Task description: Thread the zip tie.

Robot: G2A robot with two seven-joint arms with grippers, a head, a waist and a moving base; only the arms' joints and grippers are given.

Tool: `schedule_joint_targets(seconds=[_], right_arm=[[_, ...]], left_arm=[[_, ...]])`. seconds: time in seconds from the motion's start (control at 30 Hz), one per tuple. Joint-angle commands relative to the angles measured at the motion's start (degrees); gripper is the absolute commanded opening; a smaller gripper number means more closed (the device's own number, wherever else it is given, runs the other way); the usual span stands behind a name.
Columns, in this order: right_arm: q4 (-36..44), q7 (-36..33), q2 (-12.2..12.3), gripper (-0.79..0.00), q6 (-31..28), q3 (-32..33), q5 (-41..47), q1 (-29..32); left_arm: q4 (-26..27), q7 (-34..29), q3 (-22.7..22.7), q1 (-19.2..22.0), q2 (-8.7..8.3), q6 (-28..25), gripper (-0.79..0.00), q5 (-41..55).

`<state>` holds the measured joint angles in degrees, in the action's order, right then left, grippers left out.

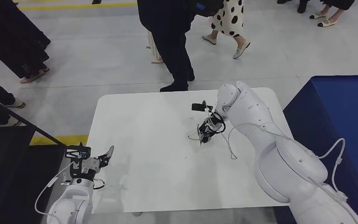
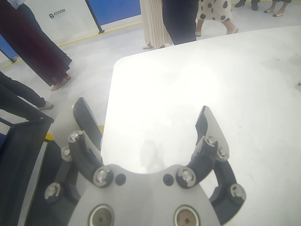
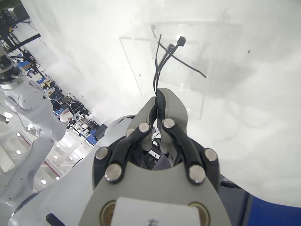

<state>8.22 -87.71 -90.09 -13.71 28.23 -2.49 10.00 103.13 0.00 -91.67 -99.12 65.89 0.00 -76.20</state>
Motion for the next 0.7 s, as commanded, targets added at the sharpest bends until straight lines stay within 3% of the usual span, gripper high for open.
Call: schedule_joint_targets(seconds=[0.0,0.13,0.2,0.27,0.37,0.47,0.67], right_arm=[[0.3,-0.3,0.5,-0.785,-1.5,0.4,0.7,0.3],[1.9,-0.3,1.2,-0.785,-0.4,0.4,1.3,1.0],[3.2,-0.3,1.5,-0.551,1.3,0.3,1.6,1.5],[4.7,-0.3,1.9,-0.526,2.5,0.2,1.9,1.8],[6.6,-0.3,2.6,-0.566,3.5,0.1,2.3,2.1],[8.3,-0.3,3.6,-0.69,5.2,0.3,2.8,2.3],[12.6,-0.3,5.2,-0.745,11.7,0.9,3.4,3.0]], left_arm=[[0.0,0.0,0.0,0.0,0.0,0.0,0.0,0.0],[0.0,0.0,0.0,0.0,0.0,0.0,0.0,0.0],[0.0,0.0,0.0,0.0,0.0,0.0,0.0,0.0],[0.0,0.0,0.0,0.0,0.0,0.0,0.0,0.0],[0.0,0.0,0.0,0.0,0.0,0.0,0.0,0.0],[0.0,0.0,0.0,0.0,0.0,0.0,0.0,0.0],[0.0,0.0,0.0,0.0,0.0,0.0,0.0,0.0]])
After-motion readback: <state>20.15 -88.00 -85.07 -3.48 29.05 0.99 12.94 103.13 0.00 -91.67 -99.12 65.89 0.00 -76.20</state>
